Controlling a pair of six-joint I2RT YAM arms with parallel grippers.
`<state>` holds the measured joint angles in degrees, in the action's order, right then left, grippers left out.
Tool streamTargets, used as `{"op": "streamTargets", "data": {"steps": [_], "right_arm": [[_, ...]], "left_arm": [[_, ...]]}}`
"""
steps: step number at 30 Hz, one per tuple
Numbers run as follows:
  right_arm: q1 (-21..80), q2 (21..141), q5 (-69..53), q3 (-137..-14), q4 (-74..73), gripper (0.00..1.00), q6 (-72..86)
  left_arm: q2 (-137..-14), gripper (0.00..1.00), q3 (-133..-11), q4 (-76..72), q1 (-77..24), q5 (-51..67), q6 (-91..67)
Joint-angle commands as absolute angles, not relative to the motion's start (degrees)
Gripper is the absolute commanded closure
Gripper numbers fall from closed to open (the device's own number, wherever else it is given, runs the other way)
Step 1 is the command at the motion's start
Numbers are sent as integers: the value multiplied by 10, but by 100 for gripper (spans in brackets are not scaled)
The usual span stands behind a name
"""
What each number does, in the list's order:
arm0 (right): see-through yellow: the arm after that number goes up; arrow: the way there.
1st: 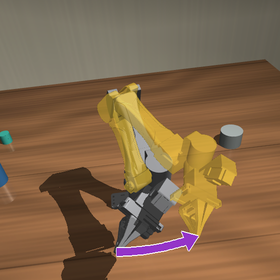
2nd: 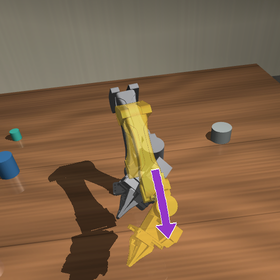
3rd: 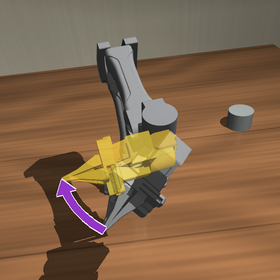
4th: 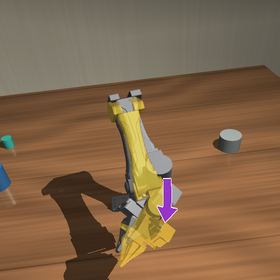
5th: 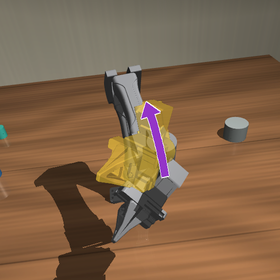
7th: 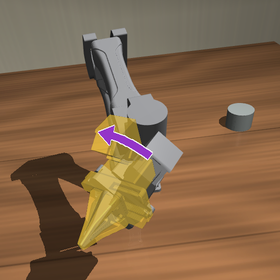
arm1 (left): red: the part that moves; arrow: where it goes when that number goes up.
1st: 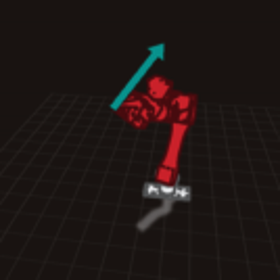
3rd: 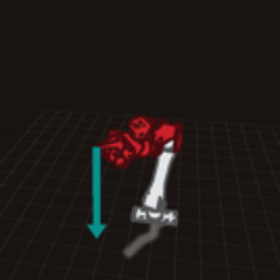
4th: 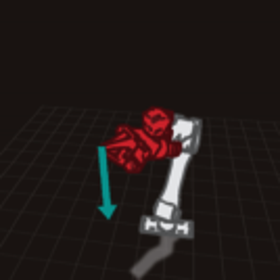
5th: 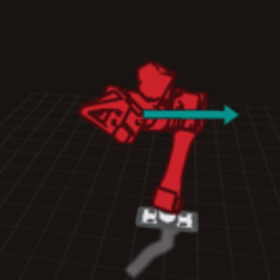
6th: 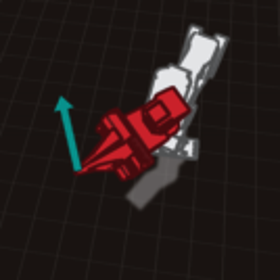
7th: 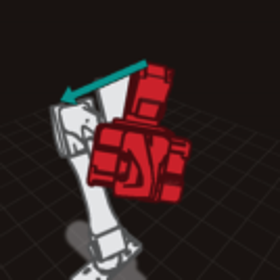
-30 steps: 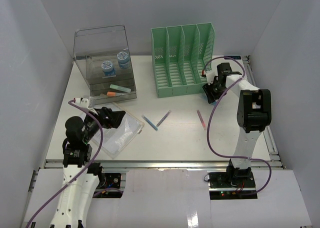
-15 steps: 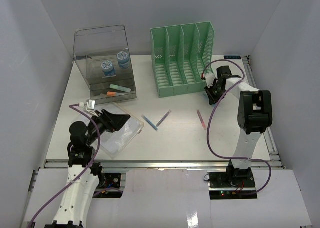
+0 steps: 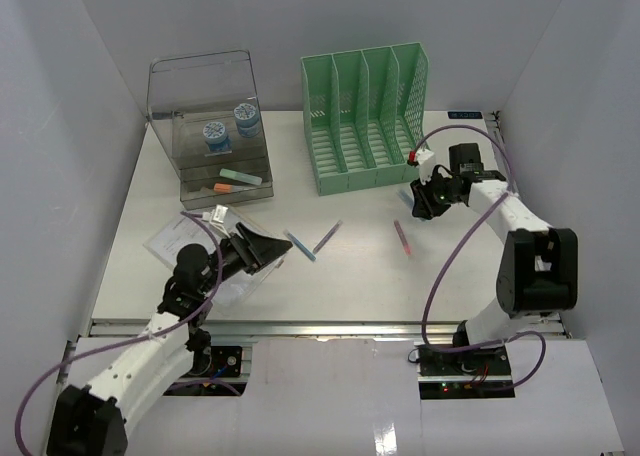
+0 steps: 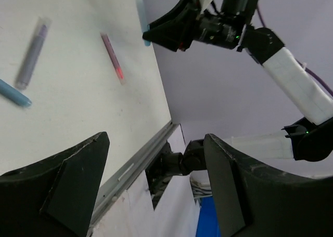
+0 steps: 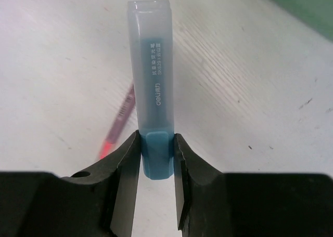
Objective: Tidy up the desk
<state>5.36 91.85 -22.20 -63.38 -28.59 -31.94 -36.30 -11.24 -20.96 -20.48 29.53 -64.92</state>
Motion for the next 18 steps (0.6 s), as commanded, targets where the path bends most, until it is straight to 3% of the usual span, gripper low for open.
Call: {"op": "streamTargets", "data": {"steps": [1,8,13,18], "right_arm": [[63,828,-352,-595,-294,92,-315],[94,775,-409,-541,-291,92,-268],[109,748,-433,-527,-279,92,-234],[118,724,-426,-526,-259,92,-212]], "left_arm": [[-505,17,-133,-396,-310,162,-681],[-786,18,-293,-542,-407,104,-655],[-908,19,-381,-572,-445,72,-666],[-991,27,-435,-579,-462,75,-688]]}}
